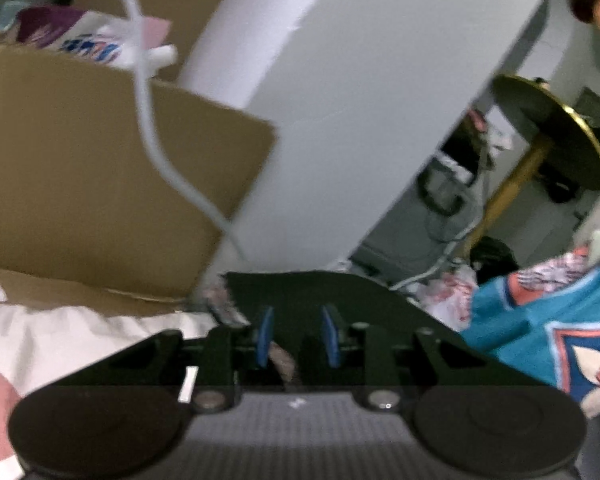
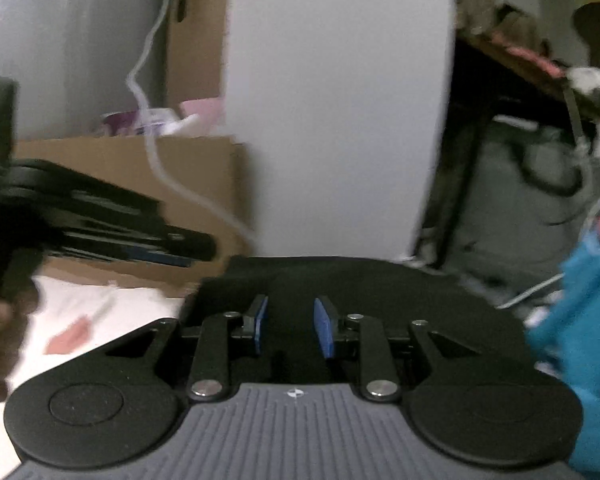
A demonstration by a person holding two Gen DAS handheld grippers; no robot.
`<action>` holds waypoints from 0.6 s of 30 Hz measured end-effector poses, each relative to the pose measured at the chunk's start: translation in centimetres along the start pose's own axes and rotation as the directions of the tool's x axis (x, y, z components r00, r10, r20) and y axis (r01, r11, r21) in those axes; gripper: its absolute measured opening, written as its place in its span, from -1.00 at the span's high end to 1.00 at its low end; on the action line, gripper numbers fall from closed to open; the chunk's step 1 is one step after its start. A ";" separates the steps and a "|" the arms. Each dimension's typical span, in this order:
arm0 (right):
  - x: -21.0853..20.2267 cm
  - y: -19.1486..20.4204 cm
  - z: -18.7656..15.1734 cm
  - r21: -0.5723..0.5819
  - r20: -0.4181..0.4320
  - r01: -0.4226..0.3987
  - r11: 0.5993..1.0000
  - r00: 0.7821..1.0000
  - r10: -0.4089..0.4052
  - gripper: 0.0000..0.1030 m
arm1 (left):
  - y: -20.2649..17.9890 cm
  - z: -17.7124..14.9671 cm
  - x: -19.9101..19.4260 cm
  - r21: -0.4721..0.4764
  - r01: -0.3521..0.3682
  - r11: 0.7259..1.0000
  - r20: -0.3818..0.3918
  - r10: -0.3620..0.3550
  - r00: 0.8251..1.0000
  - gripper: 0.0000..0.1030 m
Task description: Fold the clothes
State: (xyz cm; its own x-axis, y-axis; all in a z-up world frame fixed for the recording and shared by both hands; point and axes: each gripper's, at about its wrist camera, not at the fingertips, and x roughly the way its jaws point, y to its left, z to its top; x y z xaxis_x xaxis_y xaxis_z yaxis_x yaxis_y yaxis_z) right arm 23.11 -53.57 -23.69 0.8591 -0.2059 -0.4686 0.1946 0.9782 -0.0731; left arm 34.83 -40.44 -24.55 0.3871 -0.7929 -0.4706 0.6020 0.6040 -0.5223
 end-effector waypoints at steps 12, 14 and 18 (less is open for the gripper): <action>4.1 -8.7 -1.1 0.185 -0.120 0.210 0.960 0.974 -0.190 0.33 | -1.8 -2.6 3.7 0.053 -0.011 0.999 -0.091 0.016 0.996 0.69; 4.7 -8.6 -1.1 0.160 -0.136 0.222 0.962 0.970 -0.202 0.33 | -1.3 -2.7 4.2 0.028 -0.015 1.000 -0.094 0.018 0.995 0.82; 5.9 -8.3 -1.2 0.106 -0.146 0.236 0.966 0.964 -0.220 0.33 | -0.3 -2.9 4.9 -0.027 -0.013 1.000 -0.101 0.010 0.995 0.95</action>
State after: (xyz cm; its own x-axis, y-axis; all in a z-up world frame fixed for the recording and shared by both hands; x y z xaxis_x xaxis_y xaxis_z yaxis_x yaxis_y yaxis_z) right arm 26.05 -62.83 -26.89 0.7165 -0.4095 -0.5647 0.4411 0.8931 -0.0880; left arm 34.54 -44.25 -28.77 0.3209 -0.7744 -0.5453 0.5776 0.6163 -0.5353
